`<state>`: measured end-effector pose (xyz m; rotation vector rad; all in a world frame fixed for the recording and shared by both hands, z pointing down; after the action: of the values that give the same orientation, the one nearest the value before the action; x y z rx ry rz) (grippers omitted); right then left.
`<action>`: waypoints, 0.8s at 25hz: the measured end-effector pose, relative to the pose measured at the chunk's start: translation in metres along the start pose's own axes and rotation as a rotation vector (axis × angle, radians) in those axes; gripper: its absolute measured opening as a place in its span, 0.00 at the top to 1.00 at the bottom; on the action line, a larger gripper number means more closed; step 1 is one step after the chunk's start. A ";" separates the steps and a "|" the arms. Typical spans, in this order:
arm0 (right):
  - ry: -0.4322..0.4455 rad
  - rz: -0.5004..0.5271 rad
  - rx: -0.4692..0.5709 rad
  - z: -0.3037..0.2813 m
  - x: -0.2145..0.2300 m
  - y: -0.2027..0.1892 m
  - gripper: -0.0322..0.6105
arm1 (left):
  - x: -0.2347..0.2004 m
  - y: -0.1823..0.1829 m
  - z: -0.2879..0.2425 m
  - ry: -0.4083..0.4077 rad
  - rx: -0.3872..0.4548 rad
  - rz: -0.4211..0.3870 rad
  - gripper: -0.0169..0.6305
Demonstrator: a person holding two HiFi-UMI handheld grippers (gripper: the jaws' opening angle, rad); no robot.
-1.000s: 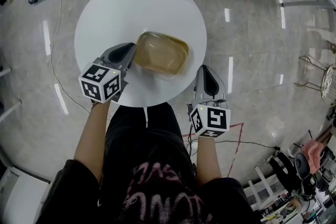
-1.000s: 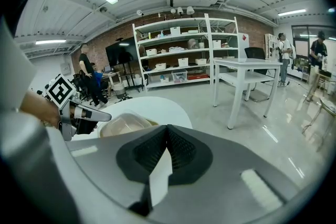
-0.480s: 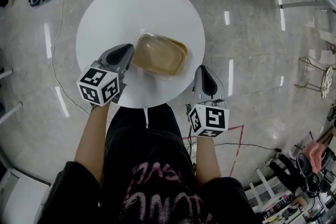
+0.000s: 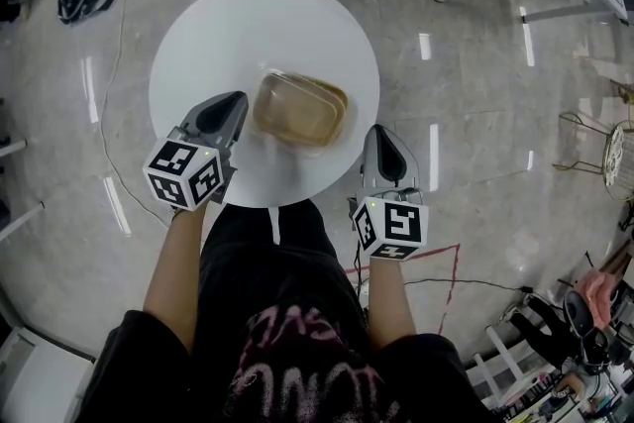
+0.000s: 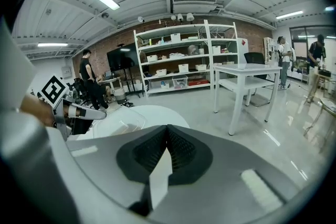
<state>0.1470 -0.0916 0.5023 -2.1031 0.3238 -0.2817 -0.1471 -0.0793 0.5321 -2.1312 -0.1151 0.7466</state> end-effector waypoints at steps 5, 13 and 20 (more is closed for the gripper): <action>0.002 -0.002 0.022 0.008 0.003 0.007 0.94 | 0.011 0.005 0.007 0.012 0.021 -0.011 0.96; 0.002 0.013 0.050 0.017 0.003 0.022 0.94 | 0.026 0.017 0.022 0.032 0.068 -0.034 0.96; 0.019 0.024 0.091 0.038 -0.014 0.036 0.94 | 0.037 0.024 0.055 0.050 0.117 -0.060 0.96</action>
<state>0.1421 -0.0753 0.4506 -2.0069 0.3408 -0.2966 -0.1515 -0.0440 0.4714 -2.0251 -0.1053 0.6487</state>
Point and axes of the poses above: the fingertips, and each gripper's own axes: z backward along the fingers, x to its right, y out of its top, the point moved 9 cm from there along z, backward along the fingers, and after that the axes turned 8 degrees about -y, right-handed, at the moved point
